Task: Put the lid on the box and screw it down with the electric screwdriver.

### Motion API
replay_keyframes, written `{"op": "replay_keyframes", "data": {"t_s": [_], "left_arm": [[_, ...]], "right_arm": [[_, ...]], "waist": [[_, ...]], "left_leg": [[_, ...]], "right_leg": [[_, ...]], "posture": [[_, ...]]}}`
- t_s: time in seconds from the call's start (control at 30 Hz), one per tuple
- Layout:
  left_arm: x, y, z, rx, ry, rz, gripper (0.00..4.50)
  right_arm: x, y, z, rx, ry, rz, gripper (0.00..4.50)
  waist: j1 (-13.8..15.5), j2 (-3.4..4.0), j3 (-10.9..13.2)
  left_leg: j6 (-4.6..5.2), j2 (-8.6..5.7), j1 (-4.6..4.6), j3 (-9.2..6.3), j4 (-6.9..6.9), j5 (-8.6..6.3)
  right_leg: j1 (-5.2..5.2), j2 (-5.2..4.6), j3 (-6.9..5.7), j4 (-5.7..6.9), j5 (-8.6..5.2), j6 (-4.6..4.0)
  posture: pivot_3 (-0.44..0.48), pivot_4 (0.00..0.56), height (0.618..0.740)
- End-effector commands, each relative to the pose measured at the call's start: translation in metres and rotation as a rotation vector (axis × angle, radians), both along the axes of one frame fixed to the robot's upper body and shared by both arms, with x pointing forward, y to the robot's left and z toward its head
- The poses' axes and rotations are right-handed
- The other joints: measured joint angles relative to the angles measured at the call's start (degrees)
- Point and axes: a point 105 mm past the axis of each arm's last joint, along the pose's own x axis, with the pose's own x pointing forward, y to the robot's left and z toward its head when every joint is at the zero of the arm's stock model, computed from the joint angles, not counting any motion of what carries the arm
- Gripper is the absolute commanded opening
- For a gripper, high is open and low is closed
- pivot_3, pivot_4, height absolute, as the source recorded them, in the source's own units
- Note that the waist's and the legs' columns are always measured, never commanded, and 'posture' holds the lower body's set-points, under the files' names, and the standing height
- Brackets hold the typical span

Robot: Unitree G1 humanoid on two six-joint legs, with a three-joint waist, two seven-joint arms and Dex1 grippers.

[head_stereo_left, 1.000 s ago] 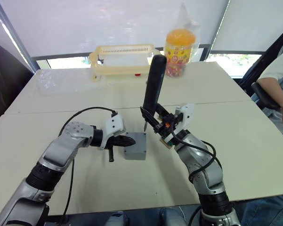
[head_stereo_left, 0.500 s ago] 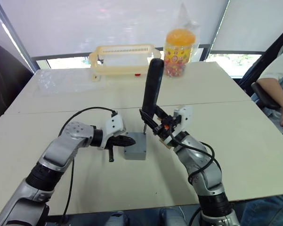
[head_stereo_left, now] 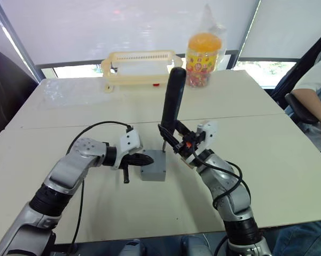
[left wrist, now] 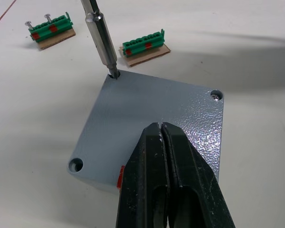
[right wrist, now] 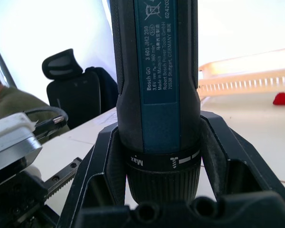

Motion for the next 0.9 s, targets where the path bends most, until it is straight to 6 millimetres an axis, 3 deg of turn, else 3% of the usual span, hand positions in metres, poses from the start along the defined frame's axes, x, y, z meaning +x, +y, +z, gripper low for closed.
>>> {"op": "replay_keyframes", "data": {"t_s": [0.03, 0.9], "left_arm": [[0.0, 0.004, -0.005, 0.012, 0.021, 0.018, 0.0], [0.0, 0.003, -0.007, 0.015, 0.025, 0.012, 0.0]], "right_arm": [[-0.01, 0.0, 0.033, 0.066, -0.103, 0.012, 1.77], [-0.014, -0.004, 0.039, 0.062, -0.117, -0.001, 1.77]], "waist": [[0.0, 0.0, 0.0], [0.0, 0.0, 0.0]], "left_leg": [[0.0, 0.0, 0.0, 0.0, 0.0, 0.0], [0.0, 0.0, 0.0, 0.0, 0.0, 0.0]], "right_leg": [[0.0, 0.0, 0.0, 0.0, 0.0, 0.0], [0.0, 0.0, 0.0, 0.0, 0.0, 0.0]], "posture": [[0.0, 0.15, 0.74], [0.0, 0.15, 0.74]]}}
